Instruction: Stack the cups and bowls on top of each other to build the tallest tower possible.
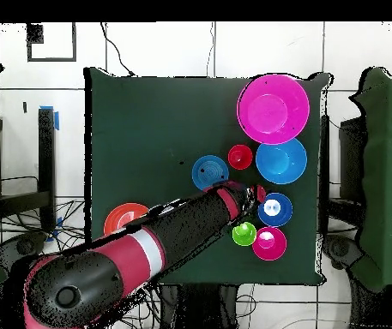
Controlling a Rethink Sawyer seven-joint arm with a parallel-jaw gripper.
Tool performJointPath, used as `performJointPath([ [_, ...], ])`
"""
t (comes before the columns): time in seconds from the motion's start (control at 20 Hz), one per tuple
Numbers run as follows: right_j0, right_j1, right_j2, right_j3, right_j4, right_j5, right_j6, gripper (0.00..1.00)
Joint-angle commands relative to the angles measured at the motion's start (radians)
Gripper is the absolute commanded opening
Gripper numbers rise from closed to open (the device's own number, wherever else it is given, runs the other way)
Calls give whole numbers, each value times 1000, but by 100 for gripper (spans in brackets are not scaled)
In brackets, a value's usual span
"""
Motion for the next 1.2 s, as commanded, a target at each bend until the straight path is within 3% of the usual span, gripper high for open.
performJointPath([
  [0.05, 27, -8, 90, -3, 71, -24, 161, 100],
  [1.2, 88, -11, 69, 53, 128, 2, 184, 100],
])
